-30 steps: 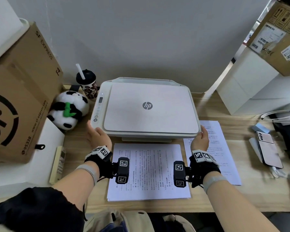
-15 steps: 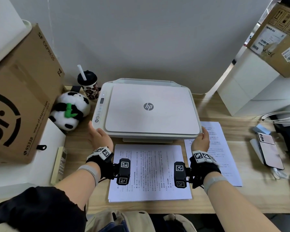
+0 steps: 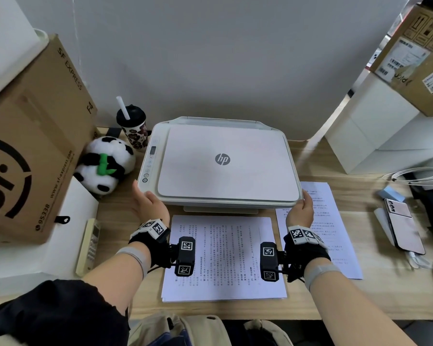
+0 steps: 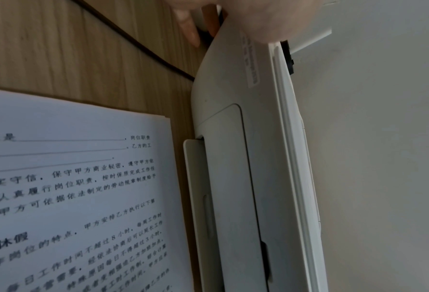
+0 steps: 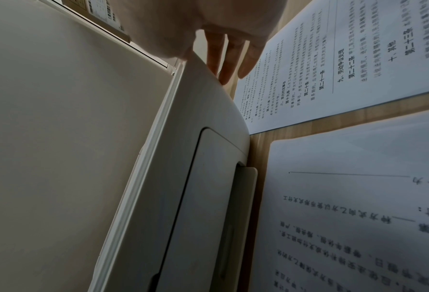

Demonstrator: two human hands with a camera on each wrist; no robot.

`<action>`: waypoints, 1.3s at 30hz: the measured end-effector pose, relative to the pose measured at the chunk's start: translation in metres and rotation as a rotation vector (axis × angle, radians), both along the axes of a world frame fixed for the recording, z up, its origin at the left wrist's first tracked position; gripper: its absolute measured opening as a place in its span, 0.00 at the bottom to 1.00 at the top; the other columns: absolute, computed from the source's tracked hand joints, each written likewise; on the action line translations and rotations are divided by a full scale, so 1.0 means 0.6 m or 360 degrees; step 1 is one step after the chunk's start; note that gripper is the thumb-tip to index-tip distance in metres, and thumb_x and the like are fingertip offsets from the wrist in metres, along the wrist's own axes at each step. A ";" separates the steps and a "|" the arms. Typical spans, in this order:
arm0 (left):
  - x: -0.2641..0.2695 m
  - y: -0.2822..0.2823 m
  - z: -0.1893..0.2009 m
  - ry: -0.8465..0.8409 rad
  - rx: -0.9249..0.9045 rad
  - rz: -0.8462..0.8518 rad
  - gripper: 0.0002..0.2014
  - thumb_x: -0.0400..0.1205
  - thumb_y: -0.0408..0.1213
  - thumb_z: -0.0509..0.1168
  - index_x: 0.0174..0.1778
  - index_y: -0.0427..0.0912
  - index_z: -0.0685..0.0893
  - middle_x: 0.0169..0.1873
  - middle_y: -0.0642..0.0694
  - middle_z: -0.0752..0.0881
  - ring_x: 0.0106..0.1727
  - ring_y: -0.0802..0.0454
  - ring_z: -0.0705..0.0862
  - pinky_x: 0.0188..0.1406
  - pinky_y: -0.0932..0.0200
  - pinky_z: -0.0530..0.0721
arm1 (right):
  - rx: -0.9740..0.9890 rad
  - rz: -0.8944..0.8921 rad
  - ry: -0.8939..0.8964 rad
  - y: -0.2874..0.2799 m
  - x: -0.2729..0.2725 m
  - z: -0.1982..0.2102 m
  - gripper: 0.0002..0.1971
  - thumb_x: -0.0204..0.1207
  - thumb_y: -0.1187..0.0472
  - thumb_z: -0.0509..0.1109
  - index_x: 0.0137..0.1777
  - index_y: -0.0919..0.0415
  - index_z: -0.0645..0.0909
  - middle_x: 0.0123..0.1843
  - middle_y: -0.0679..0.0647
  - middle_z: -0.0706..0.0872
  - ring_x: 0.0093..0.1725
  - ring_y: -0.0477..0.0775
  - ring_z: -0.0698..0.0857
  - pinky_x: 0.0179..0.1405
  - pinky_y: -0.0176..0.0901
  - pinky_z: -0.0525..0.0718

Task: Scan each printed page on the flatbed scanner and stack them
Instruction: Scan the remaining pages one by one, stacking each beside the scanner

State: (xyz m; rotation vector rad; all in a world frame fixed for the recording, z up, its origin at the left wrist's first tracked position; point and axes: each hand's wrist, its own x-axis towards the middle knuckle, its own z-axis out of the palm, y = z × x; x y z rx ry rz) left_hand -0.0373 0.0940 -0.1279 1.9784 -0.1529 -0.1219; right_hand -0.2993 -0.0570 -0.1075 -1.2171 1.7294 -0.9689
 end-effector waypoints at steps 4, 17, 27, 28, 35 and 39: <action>0.001 0.001 -0.001 0.0000 0.0004 -0.0012 0.24 0.86 0.29 0.49 0.80 0.40 0.62 0.74 0.35 0.71 0.70 0.36 0.71 0.68 0.50 0.67 | 0.0008 -0.0002 -0.0009 0.001 0.000 0.003 0.20 0.86 0.66 0.50 0.74 0.58 0.72 0.69 0.62 0.79 0.67 0.64 0.77 0.63 0.47 0.73; 0.002 0.003 -0.002 0.0011 0.0023 -0.0027 0.24 0.86 0.31 0.49 0.81 0.42 0.61 0.73 0.34 0.72 0.69 0.35 0.72 0.69 0.46 0.69 | 0.0021 -0.0009 -0.0027 0.004 0.001 0.009 0.20 0.86 0.65 0.49 0.75 0.58 0.72 0.71 0.62 0.78 0.68 0.64 0.76 0.63 0.46 0.73; -0.002 0.005 0.005 0.0016 0.0022 -0.0023 0.24 0.86 0.30 0.49 0.81 0.41 0.61 0.74 0.35 0.72 0.70 0.36 0.71 0.67 0.50 0.68 | 0.0028 -0.0011 -0.0019 0.003 0.001 0.009 0.20 0.86 0.66 0.49 0.75 0.59 0.72 0.70 0.62 0.79 0.68 0.64 0.77 0.64 0.47 0.73; -0.003 0.006 0.007 0.0017 0.0023 -0.0023 0.24 0.86 0.30 0.49 0.81 0.42 0.61 0.74 0.36 0.71 0.70 0.37 0.71 0.67 0.50 0.68 | 0.0029 -0.0012 -0.0017 0.002 0.001 0.010 0.20 0.86 0.66 0.49 0.75 0.59 0.72 0.70 0.63 0.79 0.68 0.64 0.77 0.64 0.47 0.73; 0.003 0.007 0.006 0.0023 0.0081 -0.0056 0.25 0.86 0.31 0.48 0.81 0.42 0.61 0.74 0.36 0.72 0.70 0.35 0.72 0.68 0.46 0.70 | 0.0021 -0.0005 0.0000 0.003 0.000 0.005 0.20 0.86 0.65 0.49 0.75 0.58 0.72 0.70 0.62 0.79 0.67 0.65 0.77 0.63 0.49 0.73; 0.018 0.011 0.023 0.0085 0.0229 -0.0125 0.25 0.84 0.29 0.52 0.79 0.42 0.63 0.75 0.35 0.68 0.72 0.36 0.71 0.71 0.43 0.72 | 0.0032 -0.0029 -0.0024 0.001 0.001 0.004 0.20 0.86 0.65 0.49 0.74 0.57 0.72 0.69 0.62 0.80 0.65 0.65 0.78 0.62 0.49 0.75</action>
